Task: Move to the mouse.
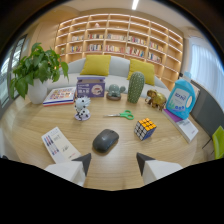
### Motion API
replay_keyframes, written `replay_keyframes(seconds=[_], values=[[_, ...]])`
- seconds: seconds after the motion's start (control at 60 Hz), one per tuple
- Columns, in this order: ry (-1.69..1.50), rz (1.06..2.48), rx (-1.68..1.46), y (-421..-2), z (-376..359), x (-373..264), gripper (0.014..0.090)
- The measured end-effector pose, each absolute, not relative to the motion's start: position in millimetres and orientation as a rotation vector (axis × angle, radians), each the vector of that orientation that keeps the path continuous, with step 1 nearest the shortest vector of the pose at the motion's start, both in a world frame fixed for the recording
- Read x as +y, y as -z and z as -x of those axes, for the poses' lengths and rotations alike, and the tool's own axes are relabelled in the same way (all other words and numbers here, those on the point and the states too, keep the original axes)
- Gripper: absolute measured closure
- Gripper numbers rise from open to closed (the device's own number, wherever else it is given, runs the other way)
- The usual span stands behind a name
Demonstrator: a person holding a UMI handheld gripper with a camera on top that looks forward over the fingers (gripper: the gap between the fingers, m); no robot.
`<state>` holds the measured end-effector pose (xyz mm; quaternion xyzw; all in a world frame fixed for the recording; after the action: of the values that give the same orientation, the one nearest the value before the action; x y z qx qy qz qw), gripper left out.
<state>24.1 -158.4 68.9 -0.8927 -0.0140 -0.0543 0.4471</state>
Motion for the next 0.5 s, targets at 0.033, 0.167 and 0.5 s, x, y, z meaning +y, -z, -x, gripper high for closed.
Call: replay_keyframes(seconds=[0.033, 0.167, 0.5], values=[[0.132, 2.212, -0.034, -66.0, -25.2, -151.7, 0.0182], [0.092, 2.224, -0.028, -55.0, -20.6, -127.4, 0.0183], [0.032, 2.26, -0.015, -37.3, -10.4, -104.2, 0.0185]])
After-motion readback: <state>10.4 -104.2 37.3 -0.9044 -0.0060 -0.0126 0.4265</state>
